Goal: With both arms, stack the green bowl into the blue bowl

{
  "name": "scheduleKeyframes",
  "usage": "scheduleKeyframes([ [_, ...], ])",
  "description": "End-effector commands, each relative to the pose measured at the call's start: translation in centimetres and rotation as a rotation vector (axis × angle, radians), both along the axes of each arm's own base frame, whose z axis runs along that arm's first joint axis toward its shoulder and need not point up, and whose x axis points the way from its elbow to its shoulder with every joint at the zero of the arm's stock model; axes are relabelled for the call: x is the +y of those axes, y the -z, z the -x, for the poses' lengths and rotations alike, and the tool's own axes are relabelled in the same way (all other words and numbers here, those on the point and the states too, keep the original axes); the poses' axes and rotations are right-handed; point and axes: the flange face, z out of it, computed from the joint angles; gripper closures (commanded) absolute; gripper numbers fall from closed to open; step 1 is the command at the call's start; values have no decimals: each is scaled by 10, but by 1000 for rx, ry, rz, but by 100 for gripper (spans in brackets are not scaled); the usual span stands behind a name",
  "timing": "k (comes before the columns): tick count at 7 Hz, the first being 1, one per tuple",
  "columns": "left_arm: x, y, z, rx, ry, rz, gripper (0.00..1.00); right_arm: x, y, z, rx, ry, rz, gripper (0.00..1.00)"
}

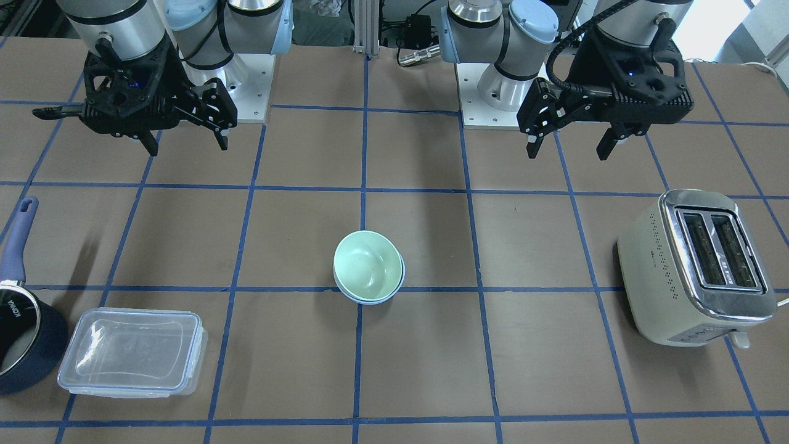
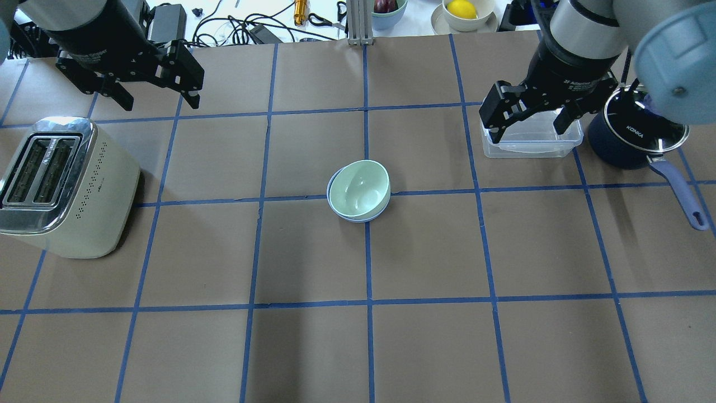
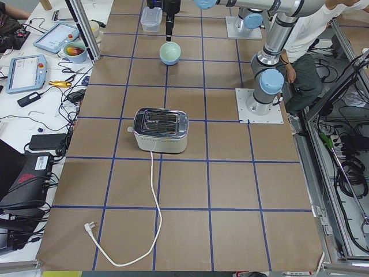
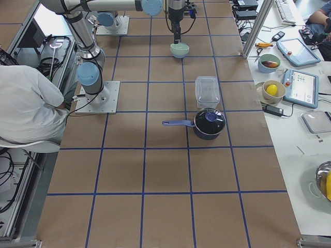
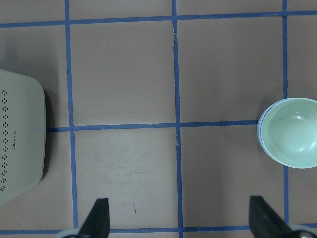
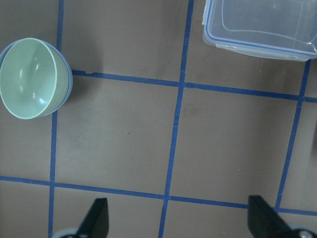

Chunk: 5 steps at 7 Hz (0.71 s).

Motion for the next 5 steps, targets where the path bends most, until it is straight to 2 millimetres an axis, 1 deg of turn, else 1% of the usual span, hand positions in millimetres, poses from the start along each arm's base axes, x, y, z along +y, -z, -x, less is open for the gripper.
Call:
scheduleKeyframes([
  [1,-3,1,0,9,1,-8,0,-5,-9,-1,-2,13,3,0],
  [5,-2,6,4,2,8,-18,0,-7,-6,-2,1,11,-5,0],
])
